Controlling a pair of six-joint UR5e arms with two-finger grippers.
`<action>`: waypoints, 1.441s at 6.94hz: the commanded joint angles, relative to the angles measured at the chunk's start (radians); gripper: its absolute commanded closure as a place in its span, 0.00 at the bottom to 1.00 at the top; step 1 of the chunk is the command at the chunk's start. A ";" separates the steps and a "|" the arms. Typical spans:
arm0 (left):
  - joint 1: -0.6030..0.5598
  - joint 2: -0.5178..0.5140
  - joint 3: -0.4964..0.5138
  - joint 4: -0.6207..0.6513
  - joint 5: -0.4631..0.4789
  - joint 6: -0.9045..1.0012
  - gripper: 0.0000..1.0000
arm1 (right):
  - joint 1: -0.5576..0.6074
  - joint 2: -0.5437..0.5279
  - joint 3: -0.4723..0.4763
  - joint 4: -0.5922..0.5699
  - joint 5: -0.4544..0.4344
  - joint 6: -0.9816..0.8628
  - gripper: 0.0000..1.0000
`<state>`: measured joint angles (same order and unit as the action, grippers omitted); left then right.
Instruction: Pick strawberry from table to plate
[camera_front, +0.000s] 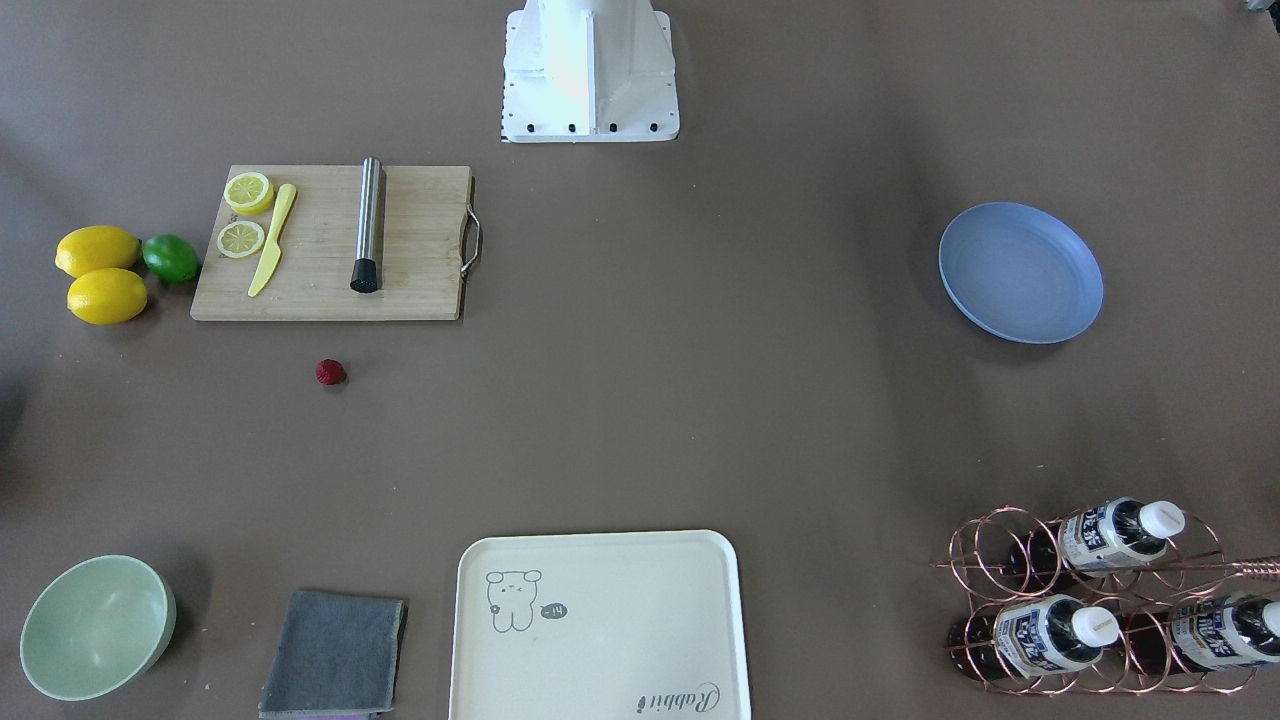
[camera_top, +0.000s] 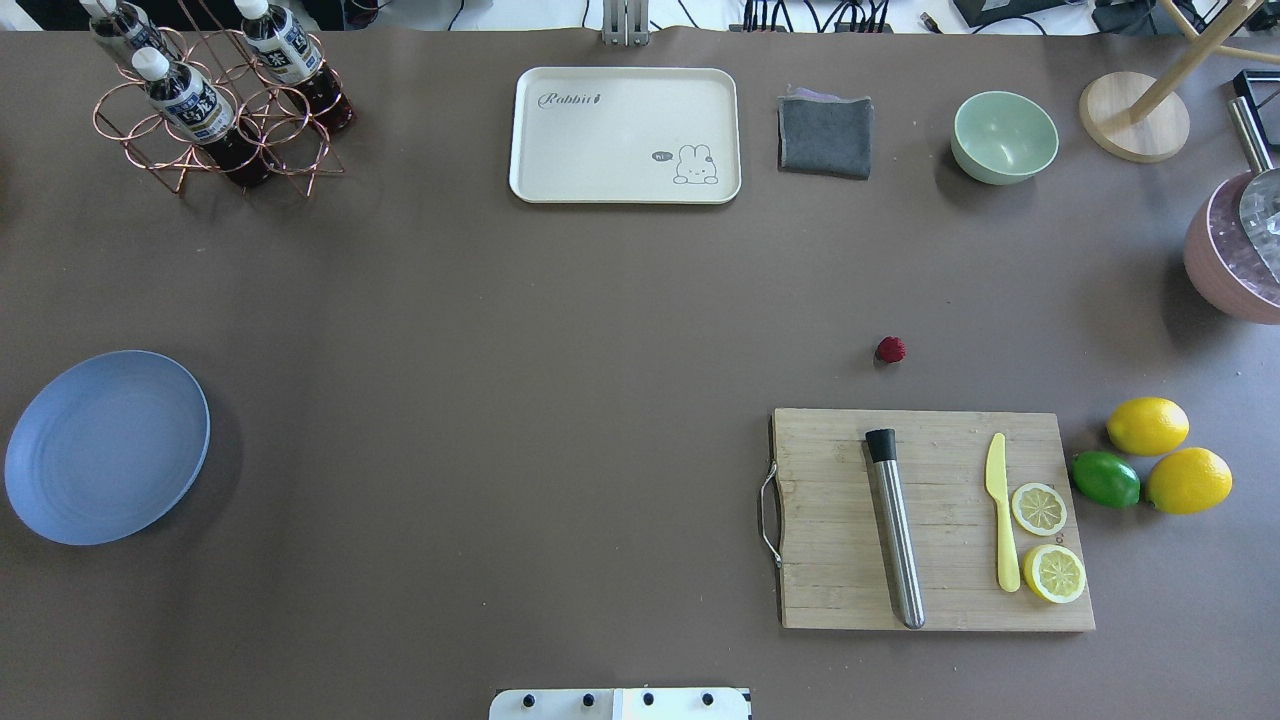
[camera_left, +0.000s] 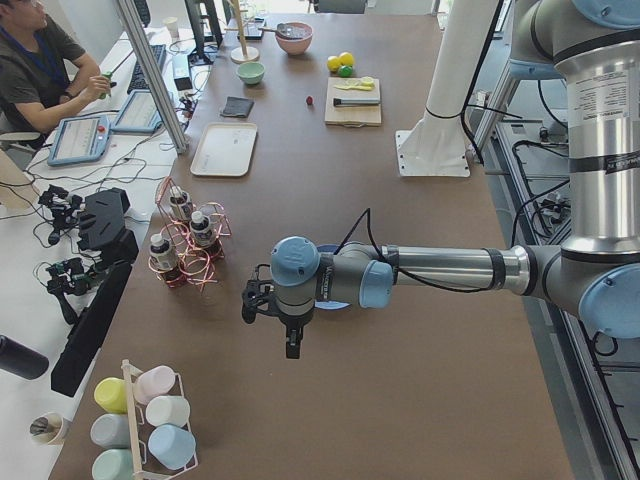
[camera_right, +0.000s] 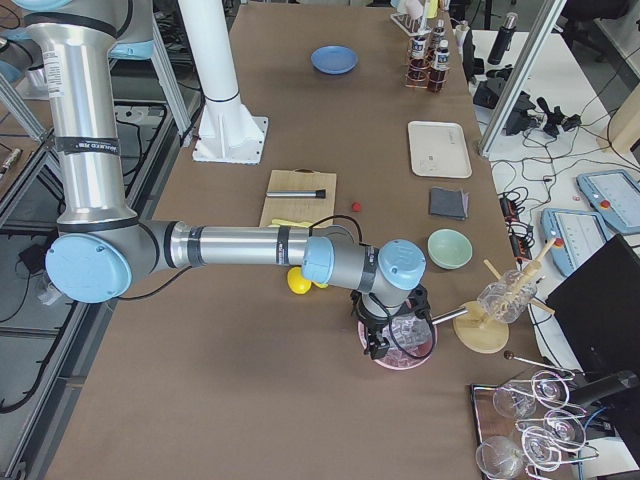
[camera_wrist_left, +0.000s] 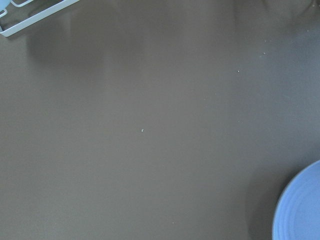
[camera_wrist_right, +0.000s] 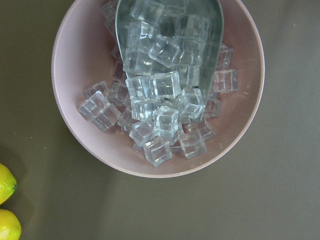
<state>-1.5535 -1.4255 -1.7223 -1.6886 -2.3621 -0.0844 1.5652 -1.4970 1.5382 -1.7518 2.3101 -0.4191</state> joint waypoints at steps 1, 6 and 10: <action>0.000 0.000 -0.006 -0.003 0.001 -0.002 0.02 | -0.001 0.003 0.003 0.000 0.000 -0.001 0.00; 0.009 0.003 -0.022 -0.034 0.003 0.009 0.02 | -0.001 0.004 0.002 0.000 0.002 -0.001 0.00; 0.016 -0.003 -0.014 -0.030 0.000 -0.001 0.02 | -0.001 -0.005 0.002 -0.001 0.008 -0.001 0.00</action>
<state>-1.5415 -1.4238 -1.7446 -1.7226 -2.3618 -0.0831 1.5647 -1.5007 1.5401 -1.7528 2.3152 -0.4203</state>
